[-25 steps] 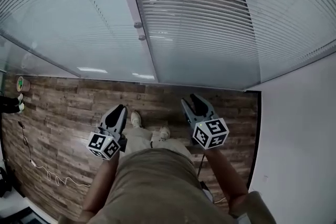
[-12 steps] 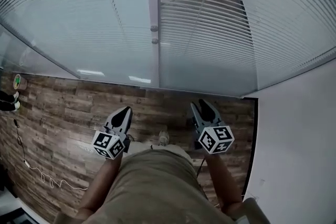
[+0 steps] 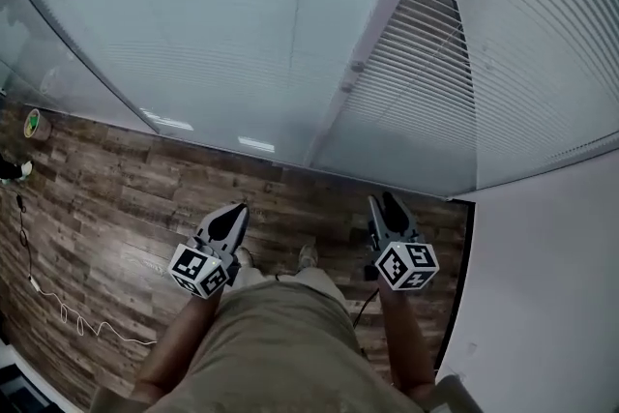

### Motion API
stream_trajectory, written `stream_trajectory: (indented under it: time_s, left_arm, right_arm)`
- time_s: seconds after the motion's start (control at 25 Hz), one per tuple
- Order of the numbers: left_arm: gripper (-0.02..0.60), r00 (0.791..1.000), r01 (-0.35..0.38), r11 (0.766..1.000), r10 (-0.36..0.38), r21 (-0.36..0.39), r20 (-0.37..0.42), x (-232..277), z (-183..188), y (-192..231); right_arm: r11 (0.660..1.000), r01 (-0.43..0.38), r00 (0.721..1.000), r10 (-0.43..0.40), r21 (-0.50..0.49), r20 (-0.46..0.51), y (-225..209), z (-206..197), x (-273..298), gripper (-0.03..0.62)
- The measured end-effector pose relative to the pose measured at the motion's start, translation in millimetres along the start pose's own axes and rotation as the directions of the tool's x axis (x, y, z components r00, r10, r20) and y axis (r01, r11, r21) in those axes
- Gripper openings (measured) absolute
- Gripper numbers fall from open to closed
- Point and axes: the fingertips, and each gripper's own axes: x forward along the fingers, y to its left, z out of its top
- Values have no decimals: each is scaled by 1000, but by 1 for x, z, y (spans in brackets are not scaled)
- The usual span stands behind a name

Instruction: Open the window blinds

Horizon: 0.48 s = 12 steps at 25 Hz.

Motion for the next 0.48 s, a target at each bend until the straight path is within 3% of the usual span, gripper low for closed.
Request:
stream_trajectory:
  time_s: [0.24, 0.48]
  left_arm:
    - [14, 1000, 13, 1000, -13, -27, -2, -56, 1, 53]
    - [14, 996, 82, 996, -82, -43, -18, -91, -2, 83]
  right_arm:
    - [1000, 3, 1000, -3, -29, -25, 84, -22, 11, 164]
    - [994, 41, 997, -47, -98, -54, 154, -43, 0, 161]
